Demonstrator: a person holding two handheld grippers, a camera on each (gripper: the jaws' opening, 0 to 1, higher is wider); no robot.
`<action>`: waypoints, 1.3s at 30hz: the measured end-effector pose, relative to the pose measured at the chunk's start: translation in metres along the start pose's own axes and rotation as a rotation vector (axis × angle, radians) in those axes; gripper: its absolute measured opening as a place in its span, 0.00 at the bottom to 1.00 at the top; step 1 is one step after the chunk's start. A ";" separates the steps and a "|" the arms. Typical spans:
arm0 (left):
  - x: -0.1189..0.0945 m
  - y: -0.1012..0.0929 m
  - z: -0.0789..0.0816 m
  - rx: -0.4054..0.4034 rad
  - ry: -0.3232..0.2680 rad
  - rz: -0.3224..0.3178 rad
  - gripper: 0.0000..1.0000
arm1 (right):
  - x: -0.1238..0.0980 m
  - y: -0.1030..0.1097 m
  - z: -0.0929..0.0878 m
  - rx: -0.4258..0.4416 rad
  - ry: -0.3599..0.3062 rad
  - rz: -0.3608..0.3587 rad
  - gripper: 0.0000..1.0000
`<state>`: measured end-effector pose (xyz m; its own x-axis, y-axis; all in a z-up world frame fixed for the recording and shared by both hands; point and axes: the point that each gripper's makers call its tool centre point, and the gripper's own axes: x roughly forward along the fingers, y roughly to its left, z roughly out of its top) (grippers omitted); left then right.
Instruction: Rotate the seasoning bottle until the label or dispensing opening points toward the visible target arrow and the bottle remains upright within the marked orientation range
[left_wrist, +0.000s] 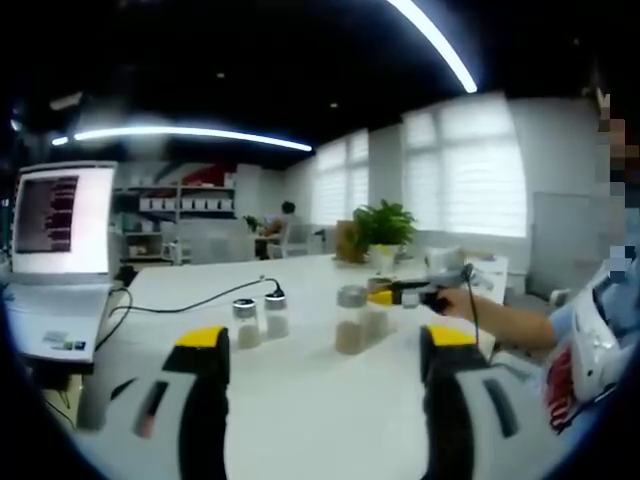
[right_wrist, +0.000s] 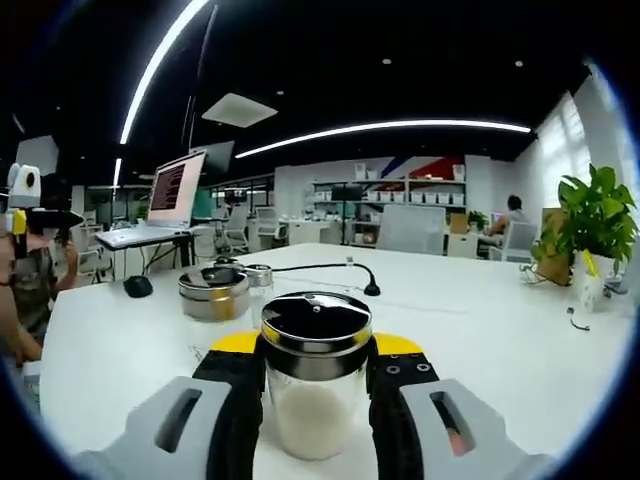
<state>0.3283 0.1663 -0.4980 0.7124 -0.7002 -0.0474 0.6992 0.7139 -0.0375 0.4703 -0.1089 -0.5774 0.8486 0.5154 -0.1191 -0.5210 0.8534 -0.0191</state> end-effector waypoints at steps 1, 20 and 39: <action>0.000 0.000 -0.001 0.001 0.002 0.001 0.82 | 0.001 -0.002 0.001 -0.010 -0.015 0.015 0.39; 0.001 -0.010 -0.002 -0.008 0.008 -0.033 0.82 | -0.003 0.005 -0.003 -0.039 -0.007 0.508 0.39; 0.001 -0.005 -0.003 -0.012 0.010 -0.026 0.82 | -0.006 0.006 -0.006 -0.025 -0.002 0.746 0.40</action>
<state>0.3248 0.1620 -0.5010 0.6932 -0.7186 -0.0559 0.7168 0.6955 -0.0508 0.4613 -0.1073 -0.5827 0.2692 0.9571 -0.1073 -0.9604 0.2750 0.0438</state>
